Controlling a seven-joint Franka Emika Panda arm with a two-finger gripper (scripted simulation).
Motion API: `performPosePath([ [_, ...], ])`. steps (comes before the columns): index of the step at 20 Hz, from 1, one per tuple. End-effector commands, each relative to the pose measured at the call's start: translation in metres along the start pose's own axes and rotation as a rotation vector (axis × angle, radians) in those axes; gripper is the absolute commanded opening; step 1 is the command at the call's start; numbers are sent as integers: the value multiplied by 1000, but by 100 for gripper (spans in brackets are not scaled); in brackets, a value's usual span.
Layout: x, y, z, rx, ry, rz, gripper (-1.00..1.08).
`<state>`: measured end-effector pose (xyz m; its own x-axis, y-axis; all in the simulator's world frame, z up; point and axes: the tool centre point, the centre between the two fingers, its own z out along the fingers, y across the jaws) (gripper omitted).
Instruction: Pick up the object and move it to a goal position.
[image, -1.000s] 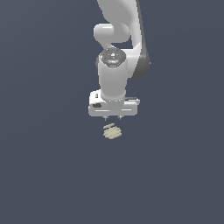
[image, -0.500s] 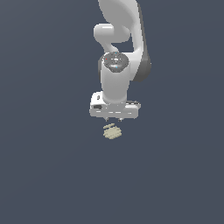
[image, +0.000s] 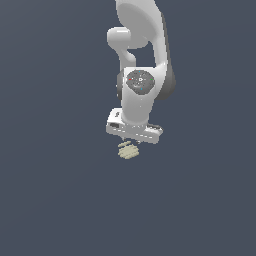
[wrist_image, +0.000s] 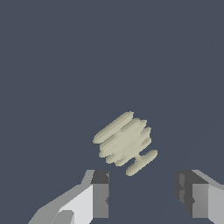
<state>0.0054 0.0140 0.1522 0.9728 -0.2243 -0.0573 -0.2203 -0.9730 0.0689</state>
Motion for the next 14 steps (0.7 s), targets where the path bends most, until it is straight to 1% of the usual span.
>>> performPosePath([
  [1,1,-2,5,-17,-5,53,28],
  [14,7,-15,32,-111,-8,321,28],
])
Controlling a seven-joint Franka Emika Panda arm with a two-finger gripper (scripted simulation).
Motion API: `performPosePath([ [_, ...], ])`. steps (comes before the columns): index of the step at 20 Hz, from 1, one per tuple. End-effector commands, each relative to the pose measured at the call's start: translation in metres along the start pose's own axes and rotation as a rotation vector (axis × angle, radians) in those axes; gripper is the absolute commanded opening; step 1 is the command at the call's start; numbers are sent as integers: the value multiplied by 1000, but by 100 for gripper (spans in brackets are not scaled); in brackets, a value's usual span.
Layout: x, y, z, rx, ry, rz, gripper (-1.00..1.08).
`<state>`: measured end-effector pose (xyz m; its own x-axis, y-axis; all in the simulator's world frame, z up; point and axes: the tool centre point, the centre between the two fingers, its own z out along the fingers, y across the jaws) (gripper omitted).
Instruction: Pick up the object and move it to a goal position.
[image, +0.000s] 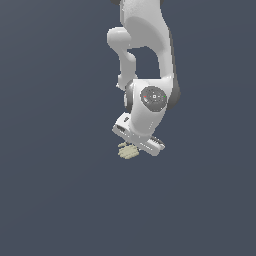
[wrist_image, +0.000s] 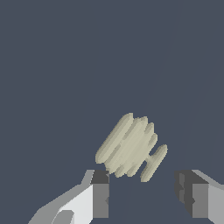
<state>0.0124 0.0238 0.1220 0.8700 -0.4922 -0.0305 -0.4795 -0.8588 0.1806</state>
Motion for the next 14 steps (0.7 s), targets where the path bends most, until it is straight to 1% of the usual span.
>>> performPosePath([
  [1,0,-3,5,-19,4,53,28],
  [8,1,-11,17,-71,22,197,28],
  [14,2,-18,28,-114,49,319,28],
])
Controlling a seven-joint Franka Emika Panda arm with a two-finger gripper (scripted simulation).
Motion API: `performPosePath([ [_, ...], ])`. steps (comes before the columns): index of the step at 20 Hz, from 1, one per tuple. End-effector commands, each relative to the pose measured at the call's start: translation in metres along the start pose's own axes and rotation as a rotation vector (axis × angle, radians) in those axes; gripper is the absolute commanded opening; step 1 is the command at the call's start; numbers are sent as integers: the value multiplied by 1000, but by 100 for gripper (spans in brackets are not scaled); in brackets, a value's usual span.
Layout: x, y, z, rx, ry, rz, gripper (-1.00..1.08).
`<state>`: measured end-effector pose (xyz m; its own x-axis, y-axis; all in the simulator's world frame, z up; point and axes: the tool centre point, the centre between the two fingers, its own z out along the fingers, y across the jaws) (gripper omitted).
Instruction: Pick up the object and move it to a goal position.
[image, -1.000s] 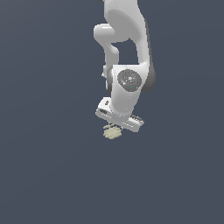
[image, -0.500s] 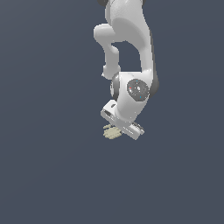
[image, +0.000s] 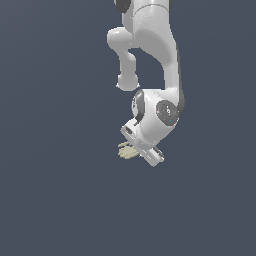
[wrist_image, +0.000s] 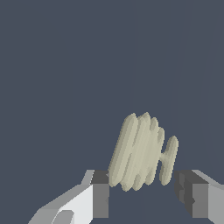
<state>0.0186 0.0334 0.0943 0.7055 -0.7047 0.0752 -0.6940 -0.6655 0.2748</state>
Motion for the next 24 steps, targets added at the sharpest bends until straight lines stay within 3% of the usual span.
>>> performPosePath([
  [1,-1,-3,4,-17,13,52,28],
  [12,-3,-13,14,-62,61,206,28],
  [24,-4,-15,20,-70,71,236,28],
])
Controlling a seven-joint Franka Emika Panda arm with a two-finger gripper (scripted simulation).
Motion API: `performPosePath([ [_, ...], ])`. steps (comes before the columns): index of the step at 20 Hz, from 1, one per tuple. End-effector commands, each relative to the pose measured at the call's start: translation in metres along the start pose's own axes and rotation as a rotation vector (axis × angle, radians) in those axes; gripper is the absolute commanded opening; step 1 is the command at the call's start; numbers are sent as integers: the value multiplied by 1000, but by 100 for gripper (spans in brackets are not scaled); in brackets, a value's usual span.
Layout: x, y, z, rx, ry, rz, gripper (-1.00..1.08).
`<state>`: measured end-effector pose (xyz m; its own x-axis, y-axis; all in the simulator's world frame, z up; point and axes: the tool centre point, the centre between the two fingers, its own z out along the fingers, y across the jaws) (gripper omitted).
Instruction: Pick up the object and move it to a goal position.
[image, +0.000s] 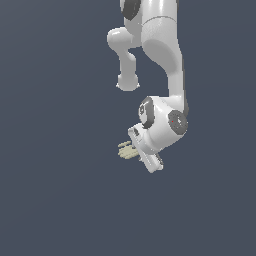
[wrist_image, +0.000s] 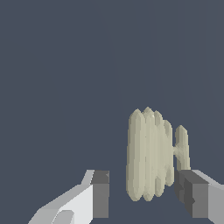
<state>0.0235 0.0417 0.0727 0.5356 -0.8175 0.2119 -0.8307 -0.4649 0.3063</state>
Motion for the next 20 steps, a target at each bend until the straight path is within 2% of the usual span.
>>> performPosePath([
  [1,0,0,5,-1,0,1,28],
  [9,0,1,29,-1,1,4,28],
  [10,0,1,29,-1,1,4,-100],
  [20,0,1,28,-1,1,4,-100],
])
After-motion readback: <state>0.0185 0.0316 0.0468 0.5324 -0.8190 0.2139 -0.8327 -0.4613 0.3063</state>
